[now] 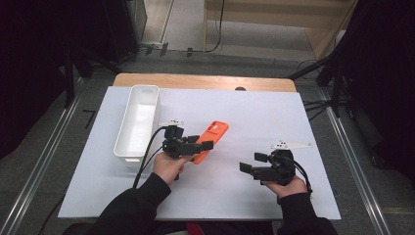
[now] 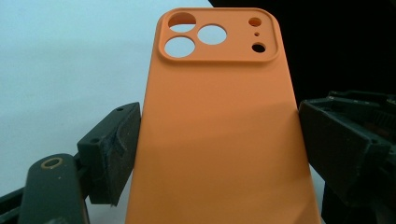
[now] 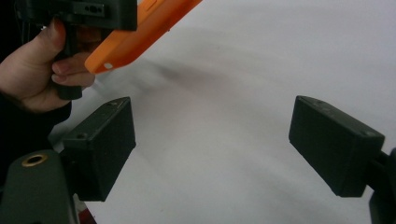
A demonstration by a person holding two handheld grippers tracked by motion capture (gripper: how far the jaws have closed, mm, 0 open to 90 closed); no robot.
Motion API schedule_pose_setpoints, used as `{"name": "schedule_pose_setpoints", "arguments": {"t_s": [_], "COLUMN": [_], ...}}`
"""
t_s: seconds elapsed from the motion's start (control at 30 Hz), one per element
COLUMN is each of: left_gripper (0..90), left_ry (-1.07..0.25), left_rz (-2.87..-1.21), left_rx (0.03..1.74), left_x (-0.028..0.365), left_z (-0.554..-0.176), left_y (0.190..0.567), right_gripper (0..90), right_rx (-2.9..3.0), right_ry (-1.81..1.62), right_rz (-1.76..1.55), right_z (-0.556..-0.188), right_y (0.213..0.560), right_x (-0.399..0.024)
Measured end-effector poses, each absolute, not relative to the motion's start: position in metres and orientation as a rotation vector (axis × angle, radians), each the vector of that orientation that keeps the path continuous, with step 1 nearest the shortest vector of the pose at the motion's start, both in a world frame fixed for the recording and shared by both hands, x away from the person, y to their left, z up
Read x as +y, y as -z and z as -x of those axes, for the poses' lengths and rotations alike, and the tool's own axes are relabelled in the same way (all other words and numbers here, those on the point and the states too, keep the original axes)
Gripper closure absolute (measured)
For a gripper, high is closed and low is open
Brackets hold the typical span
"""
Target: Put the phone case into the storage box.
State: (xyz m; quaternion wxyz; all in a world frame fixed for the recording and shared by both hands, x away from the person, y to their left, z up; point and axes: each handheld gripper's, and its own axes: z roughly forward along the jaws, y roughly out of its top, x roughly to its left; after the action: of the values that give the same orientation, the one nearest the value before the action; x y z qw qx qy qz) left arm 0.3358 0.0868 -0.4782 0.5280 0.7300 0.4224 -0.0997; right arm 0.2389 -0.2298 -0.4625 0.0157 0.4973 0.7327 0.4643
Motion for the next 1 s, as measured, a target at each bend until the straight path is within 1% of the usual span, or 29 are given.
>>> {"name": "schedule_pose_setpoints", "arguments": {"t_s": [0.23,0.63,0.8,0.9,1.0], "left_gripper": [16.4,16.4,16.4,16.4,16.4], "left_ry": [0.237,0.201,0.158,0.132,0.122], "left_rz": [-1.75,-1.747,-1.743,-1.732,-1.734], "left_rx": [1.011,1.011,1.01,1.013,1.019], "left_x": [0.085,0.079,0.077,0.076,0.076], "left_z": [-0.333,-0.328,-0.323,-0.321,-0.32], "left_y": [0.479,0.482,0.482,0.482,0.483], "right_gripper": [13.5,14.0,14.1,18.9,18.9], "right_rx": [2.273,2.272,2.257,2.256,2.251], "right_ry": [-1.433,-1.439,-1.453,-1.46,-1.469], "right_rz": [-1.552,-1.577,-1.614,-1.619,-1.622], "right_z": [-0.248,-0.262,-0.269,-0.273,-0.276], "right_y": [0.452,0.446,0.443,0.442,0.441], "right_x": [-0.226,-0.22,-0.218,-0.217,-0.217]}}
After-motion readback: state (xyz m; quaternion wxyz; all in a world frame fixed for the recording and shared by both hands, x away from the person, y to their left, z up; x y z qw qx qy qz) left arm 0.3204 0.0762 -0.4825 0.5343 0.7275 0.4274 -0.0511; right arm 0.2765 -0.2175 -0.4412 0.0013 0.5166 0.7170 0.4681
